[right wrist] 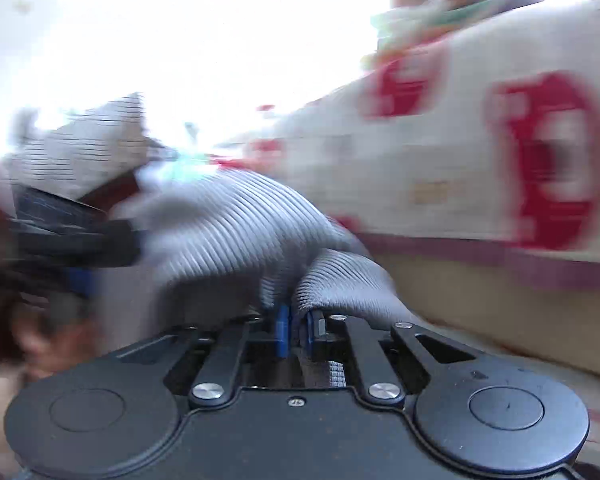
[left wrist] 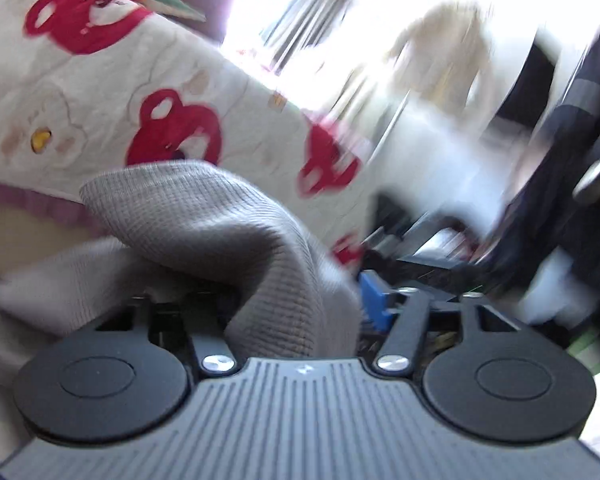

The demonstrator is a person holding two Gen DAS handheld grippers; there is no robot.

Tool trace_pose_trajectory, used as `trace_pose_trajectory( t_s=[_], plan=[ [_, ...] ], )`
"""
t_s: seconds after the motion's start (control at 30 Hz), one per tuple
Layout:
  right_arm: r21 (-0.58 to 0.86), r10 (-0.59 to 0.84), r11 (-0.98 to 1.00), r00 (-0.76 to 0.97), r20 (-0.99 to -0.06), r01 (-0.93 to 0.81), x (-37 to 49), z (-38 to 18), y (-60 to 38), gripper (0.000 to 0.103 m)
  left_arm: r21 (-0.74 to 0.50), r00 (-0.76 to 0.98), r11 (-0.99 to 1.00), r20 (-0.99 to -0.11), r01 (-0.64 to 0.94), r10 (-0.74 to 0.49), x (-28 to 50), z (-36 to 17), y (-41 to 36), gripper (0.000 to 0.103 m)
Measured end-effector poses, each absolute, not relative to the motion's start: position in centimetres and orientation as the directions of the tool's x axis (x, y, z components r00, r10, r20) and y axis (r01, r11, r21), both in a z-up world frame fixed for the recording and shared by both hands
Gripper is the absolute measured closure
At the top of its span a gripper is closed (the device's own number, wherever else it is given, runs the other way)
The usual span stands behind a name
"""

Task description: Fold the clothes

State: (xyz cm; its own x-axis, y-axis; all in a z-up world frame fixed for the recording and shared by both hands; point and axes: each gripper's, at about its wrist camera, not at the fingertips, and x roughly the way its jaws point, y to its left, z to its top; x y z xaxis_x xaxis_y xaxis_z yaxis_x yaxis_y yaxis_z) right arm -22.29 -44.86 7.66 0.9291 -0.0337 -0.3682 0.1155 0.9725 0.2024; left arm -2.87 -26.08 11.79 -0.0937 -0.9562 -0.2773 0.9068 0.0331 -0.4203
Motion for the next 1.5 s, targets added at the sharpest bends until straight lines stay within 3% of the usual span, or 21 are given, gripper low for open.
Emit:
trace_pose_trajectory(
  t_s=[0.03,0.1,0.17,0.27,0.37,0.43,0.6,0.63,0.7,0.77,1.03,1.17,1.2,1.27,1.3,1.33,1.43,1.5],
  plan=[
    [0.175,-0.107,0.966,0.915,-0.39,0.188,-23.3,7.1,-46.0,0.066,-0.361,-0.049,0.09,-0.359,0.928,-0.932,-4.2,10.8,-27.4,0.026],
    [0.099,-0.275,0.919,0.8,-0.533,0.383,-25.2,2.9,-48.2,0.065,-0.254,0.008,0.141,-0.46,0.957,-0.888,-6.3,7.1,-28.4,0.026],
    [0.083,-0.308,0.884,0.707,-0.636,0.46,-27.2,-1.3,-49.7,0.066,-0.163,0.075,0.196,-0.554,0.967,-0.829,-7.5,1.9,-28.8,0.03],
    [0.114,-0.285,0.85,0.63,-0.722,0.515,-29.8,-5.2,-51.1,0.066,-0.22,0.092,0.294,-0.635,0.93,-0.767,-6.4,-4.8,-28.9,0.042],
    [0.154,-0.221,0.867,0.642,-0.734,0.474,-30.6,-5.8,-50.7,0.062,-0.354,0.084,0.383,-0.631,0.853,-0.771,-4.3,-8.9,-28.6,0.042],
    [0.124,-0.188,0.902,0.635,-0.749,0.413,-29.6,-5.3,-50.2,0.048,-0.374,0.083,0.405,-0.641,0.834,-0.763,-3.6,-10.4,-28.8,0.042],
    [0.072,-0.085,0.968,0.586,-0.806,0.239,-27.6,-5.7,-48.2,0.039,-0.498,-0.057,0.35,-0.634,0.794,-0.771,-2.6,-13.1,-29.0,0.044],
    [0.058,-0.076,0.976,0.573,-0.816,0.211,-27.4,-6.4,-47.4,0.039,-0.517,-0.074,0.349,-0.632,0.781,-0.771,-2.5,-13.7,-29.2,0.048],
    [0.027,-0.075,0.984,0.555,-0.828,0.173,-27.4,-7.8,-46.3,0.039,-0.528,-0.092,0.352,-0.643,0.773,-0.761,-2.6,-14.8,-30.0,0.072],
    [0.002,-0.086,0.987,0.544,-0.835,0.159,-27.1,-9.2,-45.6,0.039,-0.488,-0.077,0.346,-0.657,0.801,-0.75,-3.3,-15.2,-30.5,0.081],
    [-0.064,-0.136,0.987,0.559,-0.818,0.146,-22.7,-11.9,-43.4,0.038,-0.329,0.01,0.321,-0.684,0.888,-0.73,-5.2,-15.1,-30.7,0.082],
    [-0.16,-0.171,0.985,0.579,-0.797,0.07,-20.0,-12.7,-42.1,0.028,-0.305,0.009,0.304,-0.694,0.903,-0.72,-5.5,-15.4,-30.6,0.081],
    [-0.193,-0.202,0.978,0.582,-0.788,0.078,-19.4,-13.0,-42.4,0.029,-0.31,0.005,0.305,-0.694,0.9,-0.72,-5.5,-15.5,-30.6,0.081],
    [-0.153,-0.204,0.979,0.603,-0.772,0.134,-19.0,-12.7,-43.9,0.048,-0.323,0.001,0.314,-0.696,0.893,-0.718,-5.4,-15.7,-30.5,0.08],
    [-0.111,-0.192,0.98,0.609,-0.77,0.168,-19.1,-12.4,-44.9,0.075,-0.324,0.002,0.318,-0.697,0.891,-0.717,-5.3,-15.8,-30.4,0.079],
    [-0.058,-0.176,0.976,0.607,-0.775,0.209,-19.2,-11.9,-45.9,0.089,-0.322,0.006,0.322,-0.698,0.89,-0.716,-5.3,-15.8,-30.2,0.078],
    [0.016,-0.186,0.955,0.637,-0.748,0.297,-20.6,-9.3,-47.5,0.092,-0.304,0.033,0.339,-0.699,0.89,-0.715,-4.9,-15.8,-29.8,0.077],
    [-0.072,-0.268,0.948,0.657,-0.704,0.309,-21.8,-7.2,-47.3,0.092,-0.306,0.044,0.353,-0.697,0.884,-0.715,-4.5,-15.9,-29.7,0.074]
  ],
)
